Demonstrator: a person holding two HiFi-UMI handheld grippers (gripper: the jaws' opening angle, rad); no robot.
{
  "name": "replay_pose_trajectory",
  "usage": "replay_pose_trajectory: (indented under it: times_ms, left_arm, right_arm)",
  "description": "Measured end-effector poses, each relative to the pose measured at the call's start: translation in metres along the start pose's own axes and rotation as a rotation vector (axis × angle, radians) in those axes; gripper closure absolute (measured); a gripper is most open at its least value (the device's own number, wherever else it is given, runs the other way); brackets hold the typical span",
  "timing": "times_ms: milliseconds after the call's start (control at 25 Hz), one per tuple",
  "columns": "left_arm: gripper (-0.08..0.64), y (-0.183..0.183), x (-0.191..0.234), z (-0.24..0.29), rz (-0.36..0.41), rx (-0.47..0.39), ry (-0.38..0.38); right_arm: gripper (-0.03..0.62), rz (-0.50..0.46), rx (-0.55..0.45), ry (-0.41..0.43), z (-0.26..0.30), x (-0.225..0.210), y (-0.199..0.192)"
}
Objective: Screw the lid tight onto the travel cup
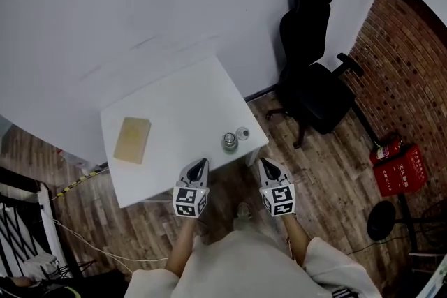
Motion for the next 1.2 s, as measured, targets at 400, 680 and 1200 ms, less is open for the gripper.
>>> replay_pose_trajectory:
  times_ms: [400, 680, 1200]
  left_arm:
    - [0.552, 0.014, 0.013, 0.059, 0.002, 0.041, 0.007]
    - [0.552, 0.011, 0.025, 0.068, 0.008, 0.054, 0.010]
    - [0.552, -0.013, 0.044, 0.093, 0.004, 0.077, -0.059]
  right_arm:
    - [0.592, 0.018, 0.025, 0.044, 0.052, -0.036, 0.005]
    - [0.592, 0.024, 0.043, 0.064, 0.069, -0.028, -0.008]
    - [0.592, 0.050, 0.091, 0.054, 0.098, -0.007, -0.036]
Point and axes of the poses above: the fingertips, and each gripper's own axes: z forward along the fingers, x to its left, y out of its top, the point moved 7 cm from there along -z, backward along the fingers, and after that the axes turned 5 degrees about x, right-handed, at the moved point
